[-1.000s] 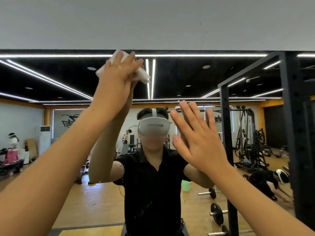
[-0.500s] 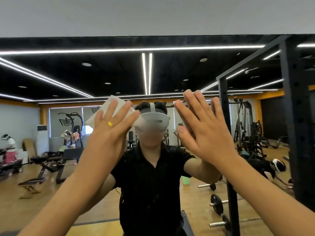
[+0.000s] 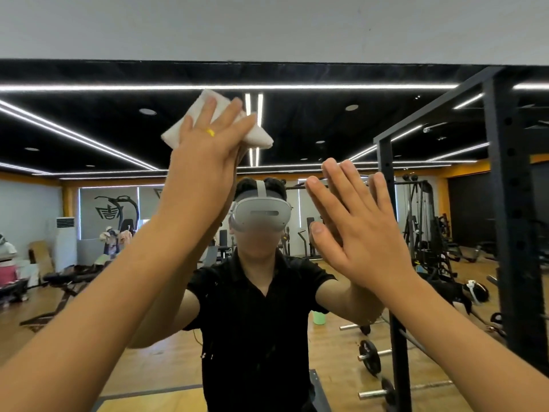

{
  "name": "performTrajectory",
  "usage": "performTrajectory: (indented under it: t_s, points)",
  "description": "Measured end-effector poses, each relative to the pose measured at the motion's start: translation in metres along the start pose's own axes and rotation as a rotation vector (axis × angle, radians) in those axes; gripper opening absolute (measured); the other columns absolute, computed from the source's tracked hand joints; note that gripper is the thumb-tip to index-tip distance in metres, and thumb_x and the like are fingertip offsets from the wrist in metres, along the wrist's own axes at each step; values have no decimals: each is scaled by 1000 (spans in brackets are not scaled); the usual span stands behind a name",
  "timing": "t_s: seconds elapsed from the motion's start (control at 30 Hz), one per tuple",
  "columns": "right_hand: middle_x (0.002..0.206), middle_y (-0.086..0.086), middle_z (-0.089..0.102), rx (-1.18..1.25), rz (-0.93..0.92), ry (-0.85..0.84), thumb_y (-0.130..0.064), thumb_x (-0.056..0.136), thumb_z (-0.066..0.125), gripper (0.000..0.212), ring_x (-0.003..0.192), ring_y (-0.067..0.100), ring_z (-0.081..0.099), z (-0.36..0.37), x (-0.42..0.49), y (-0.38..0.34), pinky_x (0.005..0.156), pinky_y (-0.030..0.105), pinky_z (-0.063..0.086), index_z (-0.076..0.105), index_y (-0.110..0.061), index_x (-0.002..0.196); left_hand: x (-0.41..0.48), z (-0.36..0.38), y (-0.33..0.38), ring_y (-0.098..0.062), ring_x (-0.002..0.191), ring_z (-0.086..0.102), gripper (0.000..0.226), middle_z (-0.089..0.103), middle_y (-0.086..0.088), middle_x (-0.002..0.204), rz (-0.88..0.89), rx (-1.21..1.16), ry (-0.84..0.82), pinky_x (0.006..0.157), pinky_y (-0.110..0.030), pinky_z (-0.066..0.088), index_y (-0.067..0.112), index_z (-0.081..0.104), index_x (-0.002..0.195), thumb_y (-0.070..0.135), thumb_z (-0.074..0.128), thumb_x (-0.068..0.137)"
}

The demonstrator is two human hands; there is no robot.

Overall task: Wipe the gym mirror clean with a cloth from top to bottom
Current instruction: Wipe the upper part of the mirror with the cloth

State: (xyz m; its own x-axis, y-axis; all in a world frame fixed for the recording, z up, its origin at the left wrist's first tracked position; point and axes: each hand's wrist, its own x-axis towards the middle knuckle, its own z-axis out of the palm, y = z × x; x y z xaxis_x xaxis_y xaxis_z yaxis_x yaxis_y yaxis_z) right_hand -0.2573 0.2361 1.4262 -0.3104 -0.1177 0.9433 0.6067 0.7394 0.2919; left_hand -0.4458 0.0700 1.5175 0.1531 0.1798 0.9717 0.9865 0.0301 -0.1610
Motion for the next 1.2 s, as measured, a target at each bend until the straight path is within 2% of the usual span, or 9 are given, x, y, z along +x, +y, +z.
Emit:
performTrajectory:
  t_s: [0.17, 0.33, 0.5, 0.67, 0.73, 0.83, 0.93, 1.1, 1.2]
  points:
    - [173, 4, 12, 4, -5, 12, -47, 104, 32, 64, 160, 22, 4, 1, 0, 0, 128, 54, 1, 27, -24, 164, -93, 2, 0, -23, 155, 17, 45, 42, -2, 160, 5, -55, -59, 124, -50, 13, 22, 56, 145, 9, 50, 103]
    - [173, 5, 13, 2, -4, 19, -47, 104, 33, 64, 160, 22, 5, 0, 0, 1, 128, 56, 3, 28, -23, 163, -123, -2, -5, -11, 158, 9, 42, 36, 5, 161, -2, -93, -92, 128, -28, -2, 24, 53, 148, 16, 45, 107]
    - [173, 4, 12, 4, -2, 21, -47, 104, 33, 64, 160, 21, 4, 1, -1, 1, 128, 56, 3, 27, -24, 163, -39, -6, -9, -25, 155, 19, 47, 40, -2, 161, -53, -78, -9, 127, -44, 4, 24, 54, 147, 4, 47, 104]
    - [173, 4, 12, 3, -2, 26, -48, 104, 33, 64, 160, 21, 4, 1, -1, 0, 128, 56, 4, 27, -24, 163, 39, -13, -2, -24, 156, 16, 42, 38, 0, 163, -102, -124, 9, 128, -43, 4, 27, 55, 146, 11, 45, 108]
    - [173, 4, 12, 4, 0, 27, -48, 104, 33, 64, 160, 21, 4, 1, -1, 0, 128, 56, 3, 26, -25, 164, 44, -12, 2, -25, 157, 16, 42, 38, -2, 163, -92, -113, 5, 128, -45, 5, 25, 56, 145, 10, 45, 108]
    - [173, 5, 12, 3, -4, 28, -47, 104, 33, 64, 160, 22, 4, 1, -1, 0, 128, 54, 2, 27, -24, 163, 23, -8, 7, -33, 153, 23, 41, 43, -9, 159, -26, -28, 6, 124, -58, 18, 18, 57, 145, 8, 47, 106]
    - [173, 5, 13, 1, -6, 37, -46, 104, 34, 64, 160, 23, 6, 1, -1, 0, 128, 53, 2, 28, -23, 163, -12, -2, 6, -30, 152, 23, 41, 46, -7, 158, -6, -18, 6, 120, -61, 24, 19, 55, 146, 13, 48, 106]
    - [172, 6, 14, 17, -7, 30, -44, 104, 37, 64, 160, 23, 6, -1, -1, 0, 127, 58, 8, 29, -22, 163, -68, 6, 10, -2, 150, 8, 44, 42, -1, 160, -33, -52, -4, 123, -50, 16, 21, 54, 149, 27, 50, 105]
    - [172, 7, 13, 19, -11, 13, -45, 105, 37, 63, 160, 24, 5, -2, -1, 1, 127, 59, 8, 27, -24, 164, -92, 10, 15, -3, 153, 8, 44, 41, 4, 158, -45, -43, 2, 125, -37, 9, 21, 55, 147, 32, 44, 106]
